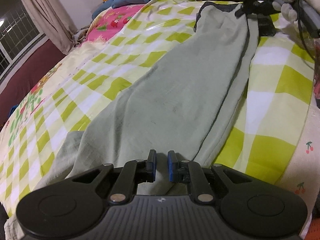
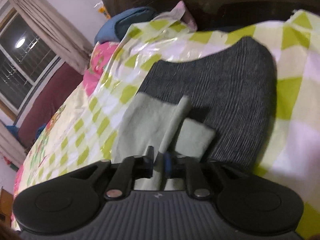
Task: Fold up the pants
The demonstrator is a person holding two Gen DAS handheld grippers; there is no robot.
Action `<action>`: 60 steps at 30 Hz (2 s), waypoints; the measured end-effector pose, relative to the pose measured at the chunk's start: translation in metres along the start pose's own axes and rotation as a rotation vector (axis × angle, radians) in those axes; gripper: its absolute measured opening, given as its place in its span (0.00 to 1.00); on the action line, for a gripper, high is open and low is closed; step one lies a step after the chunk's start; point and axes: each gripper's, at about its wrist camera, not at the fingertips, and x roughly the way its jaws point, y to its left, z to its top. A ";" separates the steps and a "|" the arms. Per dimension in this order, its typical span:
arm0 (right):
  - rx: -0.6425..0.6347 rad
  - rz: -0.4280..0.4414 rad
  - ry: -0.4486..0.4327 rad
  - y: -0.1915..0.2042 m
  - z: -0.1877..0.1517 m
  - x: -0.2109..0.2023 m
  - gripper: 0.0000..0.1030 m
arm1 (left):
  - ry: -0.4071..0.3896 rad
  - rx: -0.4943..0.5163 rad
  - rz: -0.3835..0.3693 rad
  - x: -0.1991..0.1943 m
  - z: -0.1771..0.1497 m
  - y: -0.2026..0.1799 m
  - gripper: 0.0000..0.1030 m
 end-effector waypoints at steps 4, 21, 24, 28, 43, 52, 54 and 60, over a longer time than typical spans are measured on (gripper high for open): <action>-0.011 0.023 -0.028 -0.004 -0.004 -0.022 0.03 | -0.001 0.008 -0.001 0.000 -0.003 0.001 0.28; 0.105 0.011 0.046 -0.037 -0.020 -0.041 0.20 | 0.007 0.008 -0.016 -0.010 -0.014 0.000 0.28; 0.101 0.035 0.085 -0.036 -0.033 -0.037 0.29 | 0.004 0.008 -0.015 -0.013 -0.015 -0.001 0.28; 0.133 0.058 0.100 -0.032 -0.034 -0.008 0.38 | 0.003 -0.011 -0.004 -0.015 -0.014 -0.001 0.28; 0.223 0.206 -0.036 -0.039 -0.035 -0.042 0.04 | 0.037 -0.016 -0.059 -0.022 -0.018 -0.005 0.29; -0.071 -0.022 0.033 -0.013 -0.042 -0.090 0.12 | 0.028 -0.153 0.066 -0.067 -0.055 0.067 0.33; -0.182 0.061 0.060 0.025 -0.044 -0.096 0.19 | 0.020 -0.195 0.134 -0.074 -0.071 0.090 0.35; -0.465 0.422 0.356 0.185 -0.094 0.009 0.47 | 0.034 -0.329 0.302 -0.069 -0.111 0.151 0.35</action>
